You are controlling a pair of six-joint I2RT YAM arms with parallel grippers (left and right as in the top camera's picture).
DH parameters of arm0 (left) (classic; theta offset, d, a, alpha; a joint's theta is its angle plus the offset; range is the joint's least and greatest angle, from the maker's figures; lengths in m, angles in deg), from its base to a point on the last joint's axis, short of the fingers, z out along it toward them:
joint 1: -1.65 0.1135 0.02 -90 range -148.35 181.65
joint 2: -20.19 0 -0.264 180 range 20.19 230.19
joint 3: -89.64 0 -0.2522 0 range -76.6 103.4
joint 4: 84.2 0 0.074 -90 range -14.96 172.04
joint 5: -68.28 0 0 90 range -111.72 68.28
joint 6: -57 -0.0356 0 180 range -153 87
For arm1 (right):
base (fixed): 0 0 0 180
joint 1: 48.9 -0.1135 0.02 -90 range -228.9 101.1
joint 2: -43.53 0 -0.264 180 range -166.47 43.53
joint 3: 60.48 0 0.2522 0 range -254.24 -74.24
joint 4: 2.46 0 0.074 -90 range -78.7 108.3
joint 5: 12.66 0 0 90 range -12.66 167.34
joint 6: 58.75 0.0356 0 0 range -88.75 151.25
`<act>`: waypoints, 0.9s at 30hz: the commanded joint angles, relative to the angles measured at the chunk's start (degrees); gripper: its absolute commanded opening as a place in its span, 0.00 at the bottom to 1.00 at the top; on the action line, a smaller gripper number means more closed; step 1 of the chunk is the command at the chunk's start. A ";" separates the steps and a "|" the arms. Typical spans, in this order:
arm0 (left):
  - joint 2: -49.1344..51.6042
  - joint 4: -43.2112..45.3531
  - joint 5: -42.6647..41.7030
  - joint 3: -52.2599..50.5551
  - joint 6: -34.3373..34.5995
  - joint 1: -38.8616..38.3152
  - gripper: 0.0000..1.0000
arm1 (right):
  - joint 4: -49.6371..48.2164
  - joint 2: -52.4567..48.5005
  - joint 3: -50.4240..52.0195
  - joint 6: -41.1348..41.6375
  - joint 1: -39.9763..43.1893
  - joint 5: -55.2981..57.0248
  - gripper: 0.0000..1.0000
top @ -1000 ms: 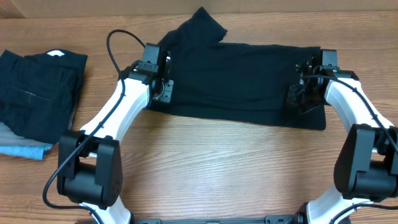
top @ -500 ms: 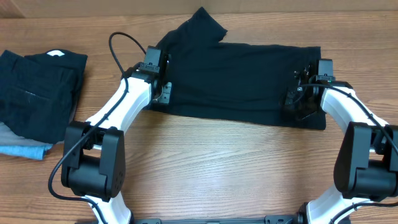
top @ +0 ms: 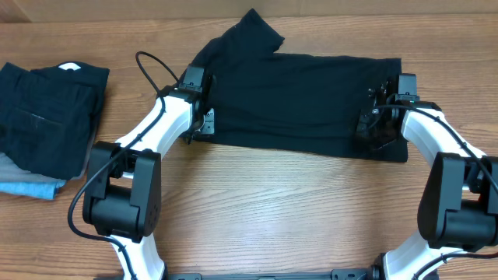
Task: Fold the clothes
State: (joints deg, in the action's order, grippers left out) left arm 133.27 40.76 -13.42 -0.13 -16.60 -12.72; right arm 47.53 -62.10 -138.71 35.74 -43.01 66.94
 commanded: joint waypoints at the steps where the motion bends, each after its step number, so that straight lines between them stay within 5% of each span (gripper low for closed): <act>1: 0.39 -0.13 -0.85 1.33 0.55 0.24 0.21 | -0.20 -0.37 0.28 0.17 -0.20 0.28 0.08; 5: 0.37 -6.12 -0.81 9.92 0.48 0.57 0.07 | -0.20 -0.37 0.28 0.17 -0.20 0.28 0.07; 17: 0.68 2.51 -1.03 13.31 0.37 4.66 0.10 | -0.46 -0.37 0.28 0.17 -0.20 0.28 0.05; 22: 4.24 8.63 -5.31 13.31 0.35 4.68 0.13 | 1.25 -0.37 -2.01 0.15 -0.20 -2.43 0.34; 27: 6.82 13.25 -5.22 13.31 0.37 5.77 0.19 | 3.34 -0.35 -4.09 -0.04 -0.20 -2.95 0.36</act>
State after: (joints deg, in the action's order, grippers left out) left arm 139.41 53.07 -18.12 11.97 -16.40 -7.97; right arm 50.96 -62.16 -141.22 35.90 -43.01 64.74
